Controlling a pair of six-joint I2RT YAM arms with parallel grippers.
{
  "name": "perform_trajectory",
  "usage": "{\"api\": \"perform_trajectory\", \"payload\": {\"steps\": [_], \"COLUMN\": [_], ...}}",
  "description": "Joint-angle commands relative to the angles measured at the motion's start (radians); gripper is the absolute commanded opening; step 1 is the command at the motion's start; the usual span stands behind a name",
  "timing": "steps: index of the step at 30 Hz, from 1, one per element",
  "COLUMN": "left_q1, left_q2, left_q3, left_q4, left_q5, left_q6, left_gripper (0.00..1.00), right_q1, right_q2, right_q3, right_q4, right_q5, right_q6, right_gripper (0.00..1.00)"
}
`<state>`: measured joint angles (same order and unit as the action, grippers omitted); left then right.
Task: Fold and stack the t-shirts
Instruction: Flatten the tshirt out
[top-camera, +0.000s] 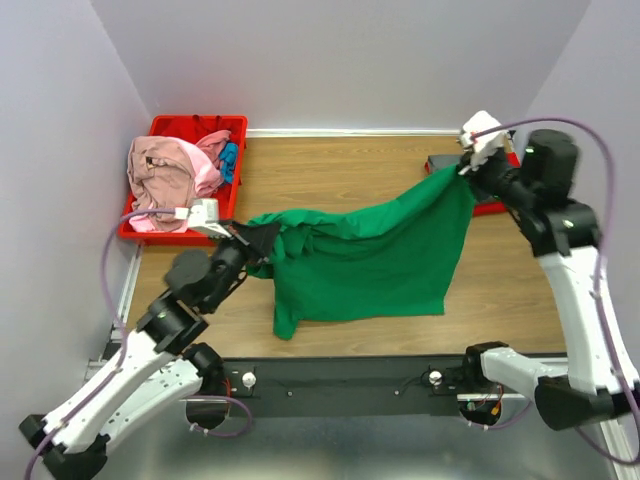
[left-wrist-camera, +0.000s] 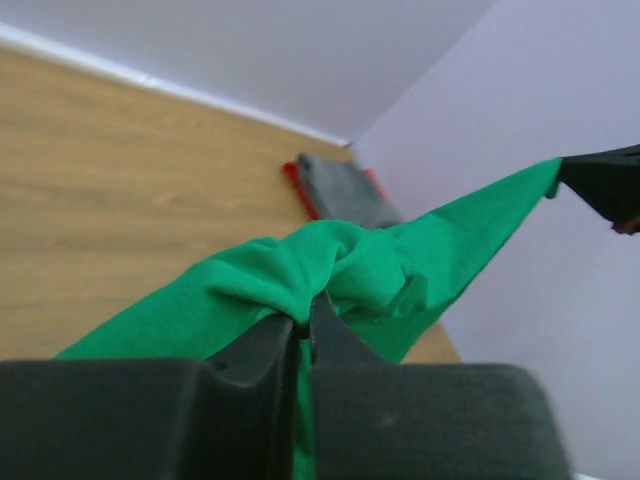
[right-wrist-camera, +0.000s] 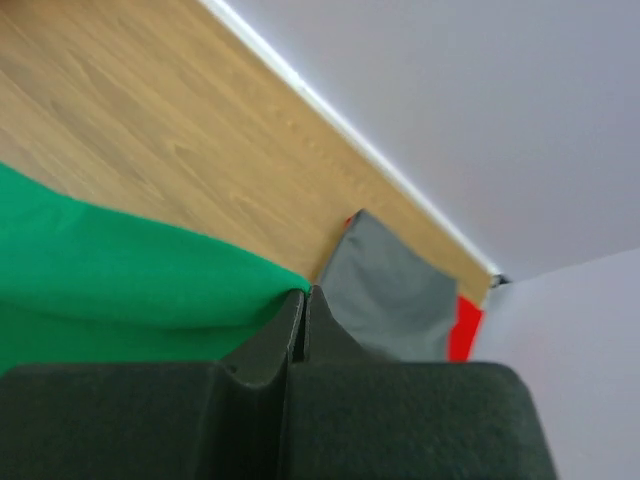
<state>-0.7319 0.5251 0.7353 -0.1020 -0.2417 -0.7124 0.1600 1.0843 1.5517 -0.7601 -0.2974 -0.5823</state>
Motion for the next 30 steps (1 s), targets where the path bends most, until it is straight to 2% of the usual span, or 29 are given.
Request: {"api": "perform_trajectory", "payload": {"steps": [1,2,3,4,5,6,7,8,9,10,12,14,15,16,18,20,23,26,30], "left_q1": [0.055,0.084,0.119,0.217,0.259,0.343,0.344,0.389,0.405,0.405,0.408,0.408,0.408,0.408,0.407,0.408,0.407,0.404,0.399], "left_q2": [0.108,0.183,0.232,0.284,0.399,0.521,0.523,0.637,0.688,0.731,0.820,0.842,0.837,0.823,0.753,0.652,0.534,0.361,0.248], "left_q3": [-0.127,-0.145,-0.154,-0.158,-0.151,-0.108,-0.108,-0.038,0.049,0.050,0.180,0.269,0.285,0.289,0.271,0.213,0.090,-0.032,-0.128], "left_q4": [0.112,0.155,0.192,0.249,0.272,0.295,0.295,0.288,0.262,0.262,0.199,0.144,0.131,0.121,0.104,0.053,0.035,0.004,-0.054], "left_q5": [-0.151,-0.128,-0.093,-0.003,0.042,0.133,0.166,0.192,0.232,0.237,0.286,0.317,0.332,0.344,0.355,0.369,0.435,0.508,0.571], "left_q6": [-0.120,-0.124,-0.121,-0.121,-0.113,-0.102,-0.090,-0.066,-0.015,0.008,0.060,0.129,0.149,0.165,0.201,0.218,0.214,0.182,0.139], "left_gripper": [0.20,0.26,0.38,0.45,0.58,0.61,0.62,0.64,0.65,0.66,0.66,0.66,0.66,0.66,0.66,0.66,0.66,0.67,0.67], "right_q1": [-0.008,-0.008,-0.008,-0.007,-0.008,-0.008,-0.008,-0.007,-0.007,-0.008,-0.016,-0.023,-0.028,-0.028,-0.031,-0.030,-0.031,-0.025,-0.024], "right_q2": [0.092,0.158,0.192,0.237,0.312,0.357,0.394,0.428,0.495,0.517,0.539,0.508,0.491,0.467,0.379,0.297,0.224,0.148,0.083], "right_q3": [-0.211,-0.237,-0.254,-0.258,-0.257,-0.230,-0.229,-0.184,-0.141,-0.140,-0.111,-0.134,-0.178,-0.205,-0.292,-0.349,-0.468,-0.577,-0.680], "right_q4": [0.203,0.270,0.300,0.350,0.376,0.416,0.416,0.432,0.433,0.433,0.430,0.430,0.430,0.430,0.389,0.284,0.159,0.078,0.056], "right_q5": [-0.012,-0.023,-0.019,0.006,0.023,0.070,0.070,0.131,0.182,0.182,0.216,0.196,0.161,0.135,-0.026,-0.223,-0.414,-0.499,-0.513], "right_q6": [0.029,0.030,0.056,0.073,0.109,0.136,0.160,0.203,0.225,0.242,0.271,0.269,0.262,0.253,0.189,0.127,0.020,-0.092,-0.145], "right_gripper": [0.00,0.01,0.01,0.01,0.06,0.11,0.16,0.21,0.30,0.35,0.48,0.52,0.58,0.58,0.69,0.69,0.69,0.72,0.72]}}
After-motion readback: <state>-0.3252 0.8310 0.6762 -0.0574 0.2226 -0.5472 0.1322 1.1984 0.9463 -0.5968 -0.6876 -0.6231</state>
